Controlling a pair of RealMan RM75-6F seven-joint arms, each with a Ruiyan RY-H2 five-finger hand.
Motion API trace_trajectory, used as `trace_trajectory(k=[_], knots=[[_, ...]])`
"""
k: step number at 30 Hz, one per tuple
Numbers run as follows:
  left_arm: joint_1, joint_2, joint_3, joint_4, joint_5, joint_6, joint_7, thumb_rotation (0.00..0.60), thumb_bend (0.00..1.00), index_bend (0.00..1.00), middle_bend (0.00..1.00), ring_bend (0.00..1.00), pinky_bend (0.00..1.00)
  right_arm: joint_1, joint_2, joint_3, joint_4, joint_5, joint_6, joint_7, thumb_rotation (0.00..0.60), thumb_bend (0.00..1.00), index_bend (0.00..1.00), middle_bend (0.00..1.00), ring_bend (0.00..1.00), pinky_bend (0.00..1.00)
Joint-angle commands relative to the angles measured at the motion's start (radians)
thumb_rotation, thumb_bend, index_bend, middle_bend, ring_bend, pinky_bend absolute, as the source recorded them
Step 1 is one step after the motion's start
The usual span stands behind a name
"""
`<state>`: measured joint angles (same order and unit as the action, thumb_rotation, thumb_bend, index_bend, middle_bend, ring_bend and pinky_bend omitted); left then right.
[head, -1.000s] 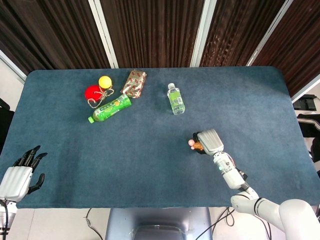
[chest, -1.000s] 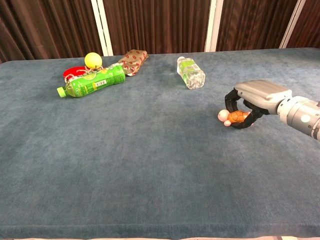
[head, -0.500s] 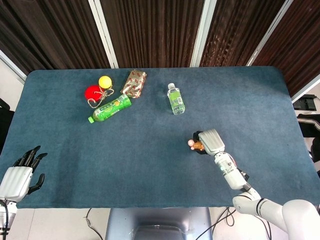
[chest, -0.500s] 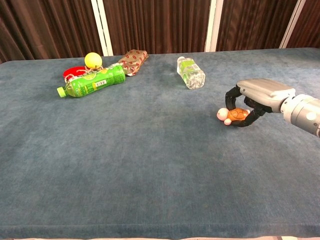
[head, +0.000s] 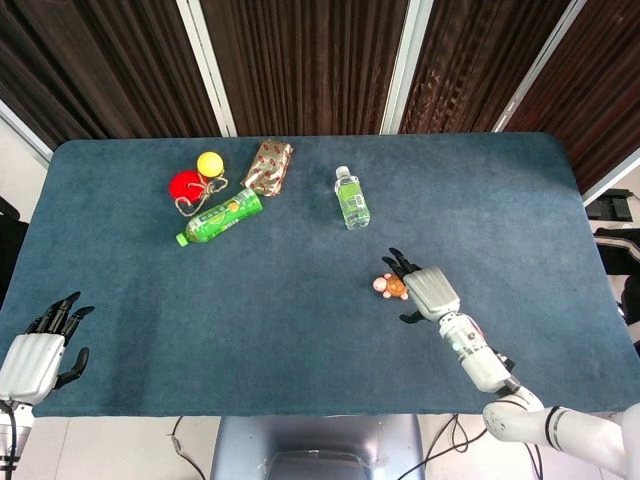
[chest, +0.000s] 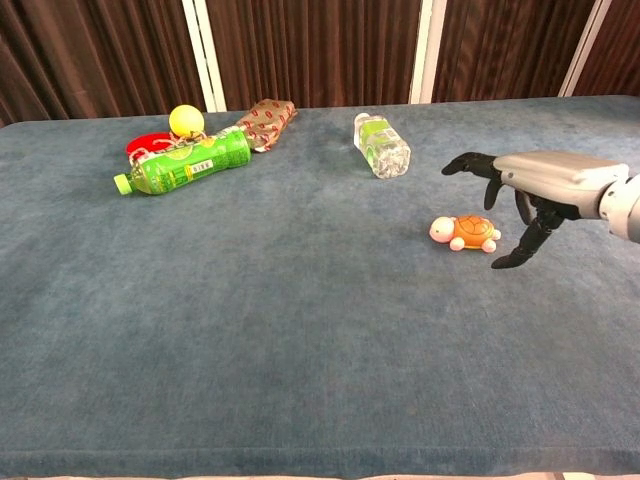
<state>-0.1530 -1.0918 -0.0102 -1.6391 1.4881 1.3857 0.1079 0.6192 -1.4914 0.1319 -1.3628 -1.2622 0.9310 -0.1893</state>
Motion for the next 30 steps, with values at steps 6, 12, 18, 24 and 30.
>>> trace_trajectory(k=[6, 12, 18, 24, 30], knots=[[0.003, -0.001, 0.003, 0.002, 0.01, 0.009, -0.001, 0.6, 0.47, 0.18, 0.03, 0.08, 0.26, -0.177, 0.243, -0.053, -0.422, 0.017, 0.289, -0.239, 0.6, 0.0, 0.0, 0.0, 0.14, 0.15], [0.003, -0.006, 0.002, 0.001, 0.008, 0.009, 0.012, 0.6, 0.47, 0.18, 0.03, 0.08, 0.26, -0.289, 0.362, -0.12, -0.523, -0.079, 0.435, -0.25, 0.6, 0.0, 0.0, 0.0, 0.0, 0.04], [0.006, -0.008, 0.002, -0.003, 0.006, 0.012, 0.028, 0.6, 0.47, 0.18, 0.03, 0.08, 0.26, -0.382, 0.394, -0.164, -0.492, -0.156, 0.532, -0.163, 0.6, 0.0, 0.0, 0.0, 0.0, 0.0], [0.009, -0.009, -0.001, -0.003, 0.005, 0.021, 0.022, 0.6, 0.47, 0.18, 0.03, 0.08, 0.27, -0.43, 0.387, -0.17, -0.439, -0.185, 0.569, -0.111, 0.6, 0.0, 0.0, 0.0, 0.0, 0.0], [0.004, -0.011, -0.003, 0.002, 0.006, 0.013, 0.018, 0.6, 0.47, 0.18, 0.03, 0.08, 0.26, -0.442, 0.387, -0.162, -0.436, -0.176, 0.551, -0.108, 0.6, 0.0, 0.0, 0.0, 0.0, 0.0]])
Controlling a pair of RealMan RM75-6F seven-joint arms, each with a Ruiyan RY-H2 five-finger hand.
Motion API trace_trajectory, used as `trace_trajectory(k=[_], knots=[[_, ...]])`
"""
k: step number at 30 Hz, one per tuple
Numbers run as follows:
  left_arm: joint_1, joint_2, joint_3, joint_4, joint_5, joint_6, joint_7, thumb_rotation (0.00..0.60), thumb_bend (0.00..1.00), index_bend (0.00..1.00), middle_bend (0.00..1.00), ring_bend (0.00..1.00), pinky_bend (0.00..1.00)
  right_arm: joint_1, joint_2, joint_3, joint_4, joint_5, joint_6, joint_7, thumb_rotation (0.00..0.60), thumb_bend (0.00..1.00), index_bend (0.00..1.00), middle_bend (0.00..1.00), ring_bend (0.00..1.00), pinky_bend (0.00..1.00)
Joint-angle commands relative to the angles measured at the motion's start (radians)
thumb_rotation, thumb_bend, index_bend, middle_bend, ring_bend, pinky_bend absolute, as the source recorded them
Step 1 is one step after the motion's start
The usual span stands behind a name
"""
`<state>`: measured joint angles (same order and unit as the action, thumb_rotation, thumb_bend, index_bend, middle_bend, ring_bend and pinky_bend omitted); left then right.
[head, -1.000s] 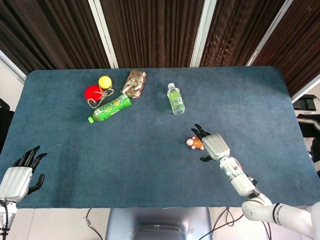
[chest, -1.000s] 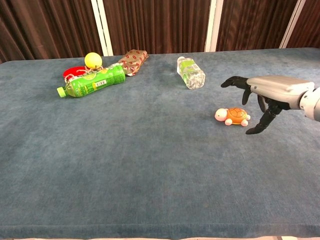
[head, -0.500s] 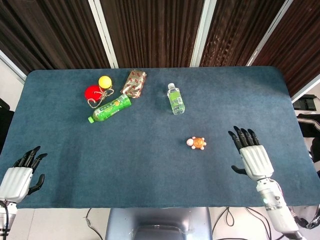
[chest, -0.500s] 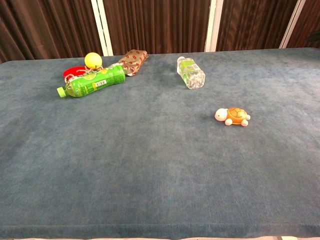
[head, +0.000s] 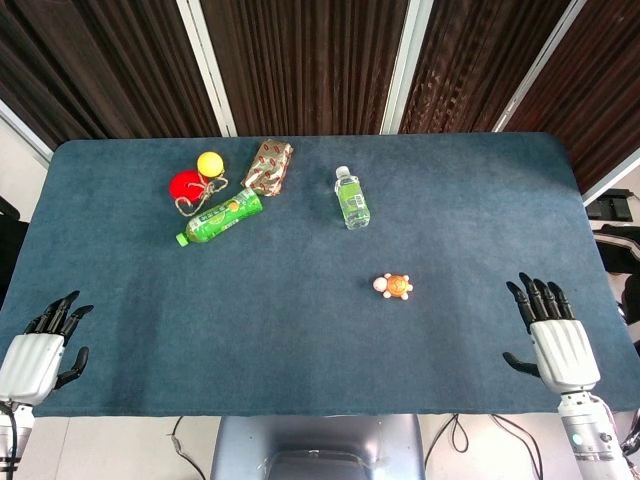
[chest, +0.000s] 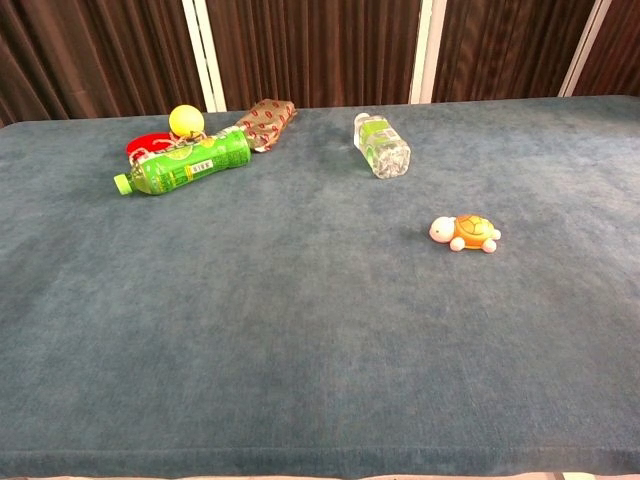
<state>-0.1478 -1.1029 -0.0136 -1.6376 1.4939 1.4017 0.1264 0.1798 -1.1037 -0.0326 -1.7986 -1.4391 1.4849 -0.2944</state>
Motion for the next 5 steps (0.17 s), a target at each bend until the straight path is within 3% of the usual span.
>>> trace_trajectory(k=[1, 5], knots=[[-0.002, 0.001, 0.001, 0.001, 0.0, -0.004, -0.001, 0.6, 0.47, 0.18, 0.03, 0.08, 0.27, -0.004, -0.002, 0.004, 0.0, 0.001, -0.004, -0.005, 0.6, 0.0, 0.0, 0.0, 0.0, 0.0], [0.0, 0.003, 0.0, -0.001, 0.001, 0.0, -0.005, 0.6, 0.47, 0.18, 0.03, 0.08, 0.27, -0.008, -0.008, 0.015, 0.003, -0.002, -0.009, -0.008, 0.6, 0.0, 0.0, 0.0, 0.0, 0.0]])
